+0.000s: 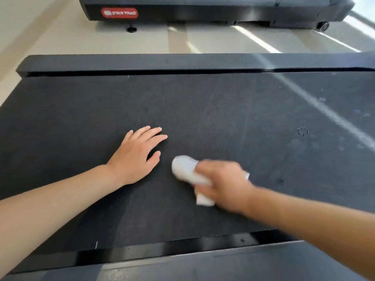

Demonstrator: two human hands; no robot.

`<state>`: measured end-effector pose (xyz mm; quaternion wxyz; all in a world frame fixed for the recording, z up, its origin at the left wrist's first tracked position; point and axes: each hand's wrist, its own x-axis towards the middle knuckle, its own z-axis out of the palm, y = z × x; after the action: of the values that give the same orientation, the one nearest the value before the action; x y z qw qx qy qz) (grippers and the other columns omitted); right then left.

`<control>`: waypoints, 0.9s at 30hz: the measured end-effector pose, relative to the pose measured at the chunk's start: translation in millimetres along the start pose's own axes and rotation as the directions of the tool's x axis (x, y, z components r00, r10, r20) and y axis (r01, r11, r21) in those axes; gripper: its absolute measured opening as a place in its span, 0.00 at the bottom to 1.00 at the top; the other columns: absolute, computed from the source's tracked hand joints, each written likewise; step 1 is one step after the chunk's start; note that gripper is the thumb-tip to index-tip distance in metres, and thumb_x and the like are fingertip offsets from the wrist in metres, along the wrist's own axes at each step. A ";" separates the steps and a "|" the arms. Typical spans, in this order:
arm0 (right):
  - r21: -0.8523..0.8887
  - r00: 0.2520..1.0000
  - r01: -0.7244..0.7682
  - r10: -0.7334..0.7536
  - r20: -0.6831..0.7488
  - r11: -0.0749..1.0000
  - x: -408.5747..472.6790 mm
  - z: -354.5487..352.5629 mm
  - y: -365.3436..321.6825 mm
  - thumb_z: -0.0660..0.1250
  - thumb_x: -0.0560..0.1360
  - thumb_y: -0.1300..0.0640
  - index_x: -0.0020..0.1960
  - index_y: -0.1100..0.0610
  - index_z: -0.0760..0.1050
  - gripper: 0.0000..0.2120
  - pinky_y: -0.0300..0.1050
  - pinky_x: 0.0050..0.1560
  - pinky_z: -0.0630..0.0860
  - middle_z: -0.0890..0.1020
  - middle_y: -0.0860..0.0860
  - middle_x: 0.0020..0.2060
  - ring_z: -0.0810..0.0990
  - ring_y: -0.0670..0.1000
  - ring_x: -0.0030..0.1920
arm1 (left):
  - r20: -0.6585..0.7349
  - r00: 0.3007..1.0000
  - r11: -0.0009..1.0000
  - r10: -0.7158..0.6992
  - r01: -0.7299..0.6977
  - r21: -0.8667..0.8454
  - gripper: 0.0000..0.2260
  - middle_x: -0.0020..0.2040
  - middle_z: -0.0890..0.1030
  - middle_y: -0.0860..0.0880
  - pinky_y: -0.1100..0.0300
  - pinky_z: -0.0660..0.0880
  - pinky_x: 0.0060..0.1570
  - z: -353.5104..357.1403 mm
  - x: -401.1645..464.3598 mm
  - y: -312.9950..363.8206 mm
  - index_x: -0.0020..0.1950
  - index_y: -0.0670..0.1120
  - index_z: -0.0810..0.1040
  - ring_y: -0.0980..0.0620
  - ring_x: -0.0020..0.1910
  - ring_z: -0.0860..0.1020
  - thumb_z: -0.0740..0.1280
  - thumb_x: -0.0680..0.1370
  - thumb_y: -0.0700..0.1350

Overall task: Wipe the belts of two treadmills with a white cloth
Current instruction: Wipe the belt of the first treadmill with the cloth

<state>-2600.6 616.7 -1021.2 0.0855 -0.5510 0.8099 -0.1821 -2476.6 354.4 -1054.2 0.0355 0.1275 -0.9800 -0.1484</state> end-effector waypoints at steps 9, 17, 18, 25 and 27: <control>-0.215 0.866 -0.449 0.363 -0.344 0.867 70.8 -63.3 163.7 0.63 0.76 0.41 0.50 0.48 0.73 0.11 0.47 0.42 0.71 0.82 0.50 0.43 0.82 0.60 0.47 | -0.002 0.995 0.995 0.097 -0.097 -0.033 0.25 0.82 0.64 0.58 0.40 0.54 0.81 14.2 3.8 18.1 0.79 0.57 0.69 0.51 0.83 0.58 0.53 0.82 0.57; 0.044 0.997 0.036 -0.033 -0.076 0.998 13.8 3.7 30.2 0.72 0.71 0.49 0.49 0.47 0.73 0.10 0.48 0.43 0.76 0.79 0.45 0.40 0.80 0.52 0.42 | -0.049 0.995 0.994 0.093 -0.095 -0.055 0.24 0.80 0.67 0.59 0.41 0.55 0.81 17.4 7.2 15.9 0.77 0.58 0.72 0.53 0.82 0.61 0.57 0.81 0.56; 0.101 0.969 0.235 -0.241 0.052 0.967 -0.3 11.9 2.7 0.72 0.72 0.49 0.48 0.48 0.74 0.09 0.47 0.40 0.74 0.77 0.46 0.40 0.77 0.52 0.39 | -0.056 0.994 0.994 0.092 -0.095 -0.058 0.24 0.80 0.67 0.59 0.41 0.55 0.81 17.4 7.4 16.0 0.77 0.58 0.72 0.53 0.82 0.61 0.57 0.80 0.56; -0.093 0.979 -0.085 0.066 -0.193 0.992 74.7 -23.3 98.8 0.70 0.75 0.49 0.48 0.50 0.73 0.07 0.48 0.42 0.73 0.77 0.45 0.39 0.81 0.55 0.45 | -0.043 0.995 0.995 0.085 -0.088 -0.056 0.24 0.80 0.67 0.59 0.41 0.55 0.81 15.2 6.1 18.7 0.77 0.58 0.72 0.51 0.81 0.62 0.56 0.81 0.56; -0.095 0.818 -0.517 0.457 -0.349 0.851 104.7 -51.8 147.0 0.65 0.78 0.47 0.52 0.52 0.73 0.09 0.50 0.41 0.70 0.79 0.52 0.40 0.79 0.62 0.45 | -0.044 0.995 0.995 0.085 -0.087 -0.056 0.24 0.80 0.67 0.59 0.41 0.55 0.81 15.1 5.8 19.3 0.77 0.58 0.72 0.51 0.81 0.62 0.56 0.81 0.56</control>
<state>-2784.4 578.4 -1024.3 -0.0522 -0.2939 0.9404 -0.1631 -2488.5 374.9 -1062.6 0.0658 0.0871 -0.9790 -0.1723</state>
